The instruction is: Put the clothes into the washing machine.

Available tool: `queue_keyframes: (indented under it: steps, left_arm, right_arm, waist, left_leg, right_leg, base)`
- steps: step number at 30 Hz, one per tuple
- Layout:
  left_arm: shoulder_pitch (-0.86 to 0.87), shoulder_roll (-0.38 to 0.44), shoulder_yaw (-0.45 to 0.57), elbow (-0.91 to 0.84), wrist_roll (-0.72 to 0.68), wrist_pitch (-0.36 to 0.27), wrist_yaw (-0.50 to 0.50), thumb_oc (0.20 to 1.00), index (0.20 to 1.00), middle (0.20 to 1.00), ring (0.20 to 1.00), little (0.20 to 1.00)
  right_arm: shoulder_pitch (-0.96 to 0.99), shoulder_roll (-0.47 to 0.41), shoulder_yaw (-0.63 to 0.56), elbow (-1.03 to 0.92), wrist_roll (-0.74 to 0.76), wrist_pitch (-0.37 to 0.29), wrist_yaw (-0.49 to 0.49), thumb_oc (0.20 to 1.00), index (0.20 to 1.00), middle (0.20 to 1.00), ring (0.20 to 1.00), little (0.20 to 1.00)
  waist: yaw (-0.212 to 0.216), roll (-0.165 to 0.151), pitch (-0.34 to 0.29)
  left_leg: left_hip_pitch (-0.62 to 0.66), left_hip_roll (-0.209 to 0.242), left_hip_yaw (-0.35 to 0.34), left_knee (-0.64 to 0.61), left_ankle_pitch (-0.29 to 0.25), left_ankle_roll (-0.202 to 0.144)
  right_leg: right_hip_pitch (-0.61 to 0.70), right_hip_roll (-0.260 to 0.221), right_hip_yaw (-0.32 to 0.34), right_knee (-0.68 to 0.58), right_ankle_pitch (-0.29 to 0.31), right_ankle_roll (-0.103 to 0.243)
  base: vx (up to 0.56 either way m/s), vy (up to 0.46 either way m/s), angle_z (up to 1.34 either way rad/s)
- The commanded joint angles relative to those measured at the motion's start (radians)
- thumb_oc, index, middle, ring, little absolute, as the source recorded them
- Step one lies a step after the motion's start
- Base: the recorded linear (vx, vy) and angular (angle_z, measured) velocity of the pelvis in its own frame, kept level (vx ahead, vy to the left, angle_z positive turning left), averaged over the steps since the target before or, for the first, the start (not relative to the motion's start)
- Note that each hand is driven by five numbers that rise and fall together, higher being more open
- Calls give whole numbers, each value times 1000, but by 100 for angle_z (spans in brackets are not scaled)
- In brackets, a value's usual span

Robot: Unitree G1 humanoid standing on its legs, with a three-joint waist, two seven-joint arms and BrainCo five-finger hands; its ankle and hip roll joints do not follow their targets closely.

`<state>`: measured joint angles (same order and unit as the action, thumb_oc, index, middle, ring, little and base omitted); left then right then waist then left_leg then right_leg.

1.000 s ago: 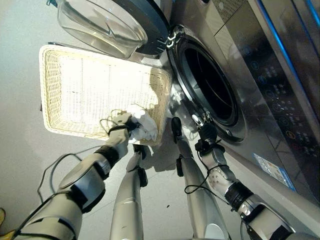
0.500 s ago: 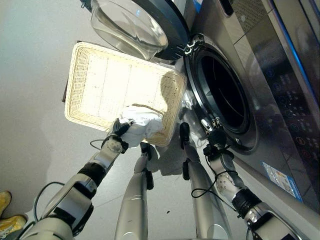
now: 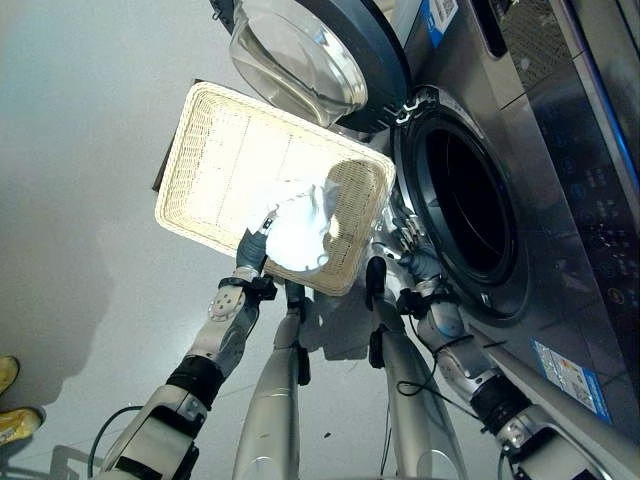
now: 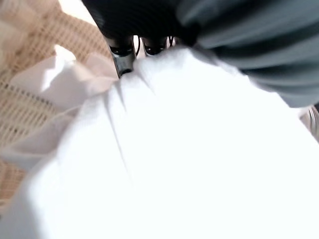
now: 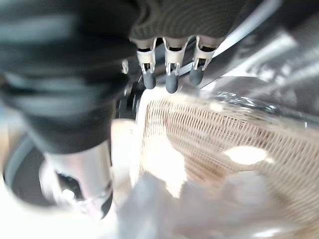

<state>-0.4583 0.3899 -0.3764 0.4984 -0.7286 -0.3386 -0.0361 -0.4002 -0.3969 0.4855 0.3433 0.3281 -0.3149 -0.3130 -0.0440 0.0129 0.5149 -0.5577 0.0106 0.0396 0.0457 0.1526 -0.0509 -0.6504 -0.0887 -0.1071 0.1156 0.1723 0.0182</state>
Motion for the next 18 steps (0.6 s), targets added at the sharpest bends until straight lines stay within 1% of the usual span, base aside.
queue_keyframes:
  steps: [1, 3, 5, 6, 7, 9, 10, 12, 14, 18]
  left_arm:
    - [-27, 47, 1, -119, 29, -43, -120, 200, 200, 200, 200, 200]
    - [-37, 73, -17, -159, 30, -20, -156, 200, 200, 200, 200, 200]
    - [-50, 100, -38, -201, 36, 7, -190, 200, 200, 200, 200, 200]
    - [-50, 100, -38, -201, 36, 7, -190, 200, 200, 200, 200, 200]
    - [-61, 120, -57, -224, 36, 25, -211, 200, 200, 200, 200, 200]
    - [-66, 129, -69, -240, 34, 36, -228, 200, 200, 200, 200, 200]
    - [-73, 142, -87, -276, 40, 61, -247, 200, 200, 200, 200, 200]
    - [-75, 147, -93, -285, 42, 65, -253, 200, 200, 200, 200, 200]
    - [-91, 161, -120, -313, 42, 78, -272, 200, 200, 200, 200, 200]
    - [-107, 165, -142, -327, 24, 83, -291, 200, 200, 200, 200, 200]
  right_arm:
    - [-29, -35, -6, -110, -132, 32, 21, 1000, 1000, 1000, 1000, 1000]
    - [-60, -73, 9, -116, -121, 56, 57, 1000, 1000, 1000, 1000, 1000]
    - [-88, -103, 19, -126, -77, 79, 100, 1000, 1000, 1000, 1000, 1000]
    - [-88, -103, 19, -126, -77, 79, 100, 1000, 1000, 1000, 1000, 1000]
    - [-100, -111, 27, -136, -48, 94, 125, 1000, 1000, 1000, 1000, 1000]
    - [-106, -116, 31, -143, -41, 106, 140, 1000, 1000, 1000, 1000, 1000]
    - [-111, -121, 42, -162, -9, 135, 171, 1000, 1000, 1000, 1000, 1000]
    - [-113, -124, 46, -164, 10, 145, 189, 1000, 1000, 1000, 1000, 1000]
    - [-123, -126, 68, -170, 43, 186, 255, 1000, 1000, 1000, 1000, 1000]
    - [-138, -130, 104, -163, 59, 223, 287, 1000, 1000, 1000, 1000, 1000]
  waist:
    - [0, 11, 5]
    - [6, 8, 5]
    - [11, 6, 5]
    - [11, 6, 5]
    - [14, 4, 5]
    - [15, 3, 5]
    - [16, 3, 5]
    - [16, 4, 5]
    - [16, 5, 5]
    - [18, 5, 5]
  left_leg:
    - [13, -68, 30, 20, -45, 27]
    - [24, -68, 29, 24, -50, 28]
    - [34, -68, 27, 23, -53, 28]
    - [34, -68, 27, 23, -53, 28]
    - [39, -69, 25, 25, -56, 29]
    - [43, -70, 24, 23, -57, 29]
    - [49, -71, 23, 18, -57, 30]
    - [50, -70, 24, 17, -57, 30]
    - [48, -71, 25, 15, -55, 31]
    - [55, -70, 27, 8, -55, 31]
  right_leg:
    - [56, 55, -29, 26, -87, 48]
    - [68, 52, -35, 25, -87, 51]
    - [77, 51, -41, 22, -86, 53]
    - [77, 51, -41, 22, -86, 53]
    - [82, 50, -43, 21, -86, 54]
    - [86, 49, -45, 19, -85, 55]
    - [91, 48, -46, 13, -82, 57]
    - [91, 48, -46, 12, -81, 57]
    - [87, 47, -46, 9, -77, 58]
    - [93, 45, -49, 5, -77, 58]
  base:
    - [-17, -14, 12]
    - [-26, -26, 13]
    - [-25, -32, 6]
    - [-23, -31, 9]
    - [-14, -21, 10]
    - [-21, -24, 11]
    - [-28, -17, 6]
    - [-8, -5, 2]
    - [0, 0, 0]
    - [0, 0, 0]
